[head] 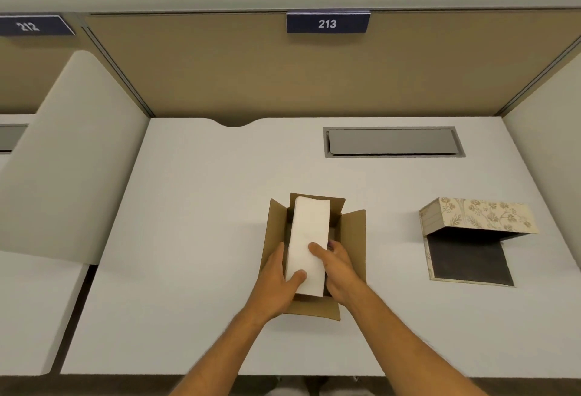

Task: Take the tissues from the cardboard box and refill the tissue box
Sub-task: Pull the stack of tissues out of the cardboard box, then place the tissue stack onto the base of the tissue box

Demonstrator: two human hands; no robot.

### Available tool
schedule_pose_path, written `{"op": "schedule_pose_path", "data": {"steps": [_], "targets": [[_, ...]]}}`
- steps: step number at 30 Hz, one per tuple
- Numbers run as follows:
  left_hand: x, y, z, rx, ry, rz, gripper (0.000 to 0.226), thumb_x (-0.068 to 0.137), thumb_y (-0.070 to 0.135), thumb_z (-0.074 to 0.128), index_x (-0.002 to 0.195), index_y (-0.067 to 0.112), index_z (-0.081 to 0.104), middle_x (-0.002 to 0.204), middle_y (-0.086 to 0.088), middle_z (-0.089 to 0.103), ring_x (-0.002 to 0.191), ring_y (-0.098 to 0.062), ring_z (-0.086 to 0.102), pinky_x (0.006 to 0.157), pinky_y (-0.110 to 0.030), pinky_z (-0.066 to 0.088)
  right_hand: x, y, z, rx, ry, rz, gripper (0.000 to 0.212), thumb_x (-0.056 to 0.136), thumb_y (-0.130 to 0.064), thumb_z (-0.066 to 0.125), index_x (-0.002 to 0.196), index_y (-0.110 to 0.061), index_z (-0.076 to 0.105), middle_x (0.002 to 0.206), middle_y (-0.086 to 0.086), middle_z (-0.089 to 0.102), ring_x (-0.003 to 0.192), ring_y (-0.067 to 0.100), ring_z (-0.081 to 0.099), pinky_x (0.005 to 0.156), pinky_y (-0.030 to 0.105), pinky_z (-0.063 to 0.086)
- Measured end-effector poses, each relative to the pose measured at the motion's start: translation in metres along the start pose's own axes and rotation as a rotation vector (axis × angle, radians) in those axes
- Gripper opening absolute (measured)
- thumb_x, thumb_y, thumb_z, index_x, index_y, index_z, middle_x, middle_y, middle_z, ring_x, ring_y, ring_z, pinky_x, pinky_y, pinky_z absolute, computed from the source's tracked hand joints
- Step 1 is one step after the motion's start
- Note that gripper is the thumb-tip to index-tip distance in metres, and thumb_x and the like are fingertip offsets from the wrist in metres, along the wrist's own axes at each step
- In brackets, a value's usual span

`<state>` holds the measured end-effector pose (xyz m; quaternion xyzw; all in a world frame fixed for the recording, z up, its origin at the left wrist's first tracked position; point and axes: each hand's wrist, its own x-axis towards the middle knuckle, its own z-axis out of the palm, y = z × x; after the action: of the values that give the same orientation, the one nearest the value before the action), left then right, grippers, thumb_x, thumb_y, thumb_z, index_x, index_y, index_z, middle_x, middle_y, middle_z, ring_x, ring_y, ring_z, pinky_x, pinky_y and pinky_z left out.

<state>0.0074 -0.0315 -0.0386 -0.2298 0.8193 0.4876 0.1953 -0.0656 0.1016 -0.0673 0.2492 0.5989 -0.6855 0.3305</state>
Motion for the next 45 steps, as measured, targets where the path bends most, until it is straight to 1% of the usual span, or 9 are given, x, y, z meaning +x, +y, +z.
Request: {"op": "schedule_pose_path", "data": {"steps": [8, 18, 22, 26, 29, 33, 37, 40, 45], "targets": [[0.000, 0.049, -0.021, -0.189, -0.081, 0.190, 0.072, 0.088, 0.058, 0.061, 0.149, 0.039, 0.028, 0.145, 0.011, 0.048, 0.127, -0.020, 0.053, 0.100, -0.041, 0.053, -0.057, -0.067, -0.012, 0.156, 0.000, -0.198, 0.047, 0.089, -0.020, 0.070, 0.129, -0.018, 0.047, 0.124, 0.005, 0.065, 0.107, 0.028, 0.066, 0.083, 0.044, 0.060], [-0.008, 0.128, 0.012, -0.367, -0.110, 0.355, 0.055, 0.074, 0.061, 0.075, 0.121, 0.067, 0.046, 0.114, 0.037, 0.060, 0.107, 0.002, 0.062, 0.069, -0.016, 0.056, -0.086, -0.126, -0.072, 0.291, 0.023, -0.298, 0.057, 0.087, -0.015, 0.071, 0.136, -0.017, 0.042, 0.129, 0.008, 0.061, 0.112, 0.030, 0.063, 0.089, 0.046, 0.057], [-0.011, 0.145, 0.028, -0.372, -0.154, 0.421, 0.054, 0.084, 0.051, 0.072, 0.132, 0.055, 0.048, 0.123, 0.027, 0.060, 0.114, -0.001, 0.060, 0.078, -0.022, 0.057, -0.089, -0.142, -0.101, 0.391, -0.040, -0.314, 0.064, 0.083, -0.014, 0.072, 0.139, -0.014, 0.040, 0.133, 0.013, 0.059, 0.117, 0.034, 0.060, 0.099, 0.054, 0.051], [-0.012, 0.179, 0.071, -0.372, -0.194, 0.472, 0.055, 0.086, 0.040, 0.072, 0.138, 0.042, 0.052, 0.134, 0.015, 0.060, 0.121, -0.010, 0.059, 0.089, -0.029, 0.057, -0.089, -0.173, -0.172, 0.435, -0.091, -0.361, 0.059, 0.082, -0.018, 0.071, 0.135, -0.010, 0.048, 0.126, 0.017, 0.062, 0.113, 0.034, 0.062, 0.092, 0.051, 0.056], [-0.013, 0.205, 0.112, -0.333, -0.186, 0.467, 0.058, 0.082, 0.044, 0.072, 0.137, 0.042, 0.054, 0.135, 0.017, 0.060, 0.123, -0.009, 0.057, 0.093, -0.032, 0.054, -0.082, -0.193, -0.231, 0.419, -0.078, -0.346, 0.045, 0.082, -0.019, 0.071, 0.124, -0.017, 0.055, 0.116, 0.016, 0.066, 0.108, 0.034, 0.063, 0.093, 0.056, 0.054], [-0.003, 0.244, 0.169, -0.343, -0.160, 0.456, 0.053, 0.082, 0.043, 0.071, 0.132, 0.043, 0.055, 0.127, 0.021, 0.062, 0.116, -0.002, 0.059, 0.081, -0.017, 0.054, -0.069, -0.216, -0.313, 0.389, -0.092, -0.353, 0.041, 0.081, -0.020, 0.070, 0.119, -0.017, 0.057, 0.109, 0.012, 0.066, 0.105, 0.030, 0.063, 0.088, 0.049, 0.056], [0.015, 0.269, 0.211, -0.387, -0.070, 0.362, 0.049, 0.093, 0.031, 0.067, 0.139, 0.031, 0.049, 0.133, 0.002, 0.054, 0.116, -0.020, 0.057, 0.084, -0.028, 0.058, -0.053, -0.224, -0.377, 0.335, -0.088, -0.360, 0.033, 0.085, -0.020, 0.068, 0.117, -0.019, 0.059, 0.117, 0.010, 0.063, 0.115, 0.030, 0.060, 0.092, 0.045, 0.056], [0.026, 0.271, 0.231, -0.500, 0.009, 0.251, 0.047, 0.093, 0.031, 0.067, 0.137, 0.031, 0.051, 0.132, 0.001, 0.056, 0.114, -0.021, 0.059, 0.076, -0.024, 0.058, -0.042, -0.222, -0.411, 0.212, -0.061, -0.343, 0.047, 0.084, -0.025, 0.068, 0.128, -0.014, 0.055, 0.126, 0.012, 0.060, 0.121, 0.030, 0.056, 0.096, 0.045, 0.054], [0.044, 0.254, 0.259, -0.603, 0.074, 0.046, 0.038, 0.088, 0.034, 0.072, 0.124, 0.025, 0.062, 0.117, 0.004, 0.072, 0.104, -0.014, 0.069, 0.087, -0.031, 0.057, -0.026, -0.199, -0.447, -0.025, -0.056, -0.270, 0.034, 0.092, -0.023, 0.063, 0.125, -0.012, 0.061, 0.121, 0.007, 0.067, 0.117, 0.029, 0.061, 0.079, 0.032, 0.056]]}}
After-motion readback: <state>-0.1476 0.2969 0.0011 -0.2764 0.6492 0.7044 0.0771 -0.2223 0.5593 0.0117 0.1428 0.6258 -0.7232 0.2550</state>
